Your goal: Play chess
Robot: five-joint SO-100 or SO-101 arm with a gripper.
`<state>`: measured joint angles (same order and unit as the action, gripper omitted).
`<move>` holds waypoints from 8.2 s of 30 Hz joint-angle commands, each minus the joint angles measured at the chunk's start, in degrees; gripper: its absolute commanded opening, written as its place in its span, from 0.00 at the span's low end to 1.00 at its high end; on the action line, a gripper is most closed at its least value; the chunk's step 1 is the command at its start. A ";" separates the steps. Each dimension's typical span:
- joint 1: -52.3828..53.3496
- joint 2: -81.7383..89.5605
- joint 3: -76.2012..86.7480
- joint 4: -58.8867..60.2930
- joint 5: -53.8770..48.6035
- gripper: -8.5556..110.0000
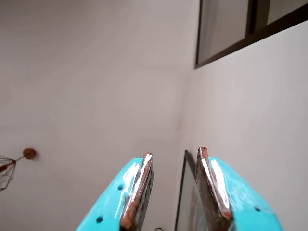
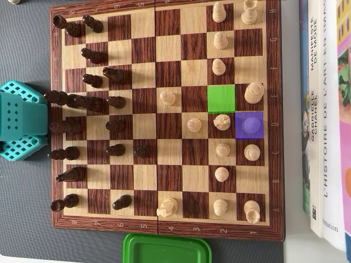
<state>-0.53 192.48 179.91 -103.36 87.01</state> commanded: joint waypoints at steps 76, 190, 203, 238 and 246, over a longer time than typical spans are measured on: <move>0.26 -0.62 -12.04 33.22 -0.35 0.19; -0.35 -125.33 -123.84 175.17 -0.35 0.19; -0.09 -130.34 -128.58 175.17 -0.35 0.19; 1.85 -136.05 -131.66 174.64 -0.35 0.19; 2.20 -136.23 -132.63 175.25 -0.44 0.19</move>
<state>0.53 55.55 49.22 71.89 86.92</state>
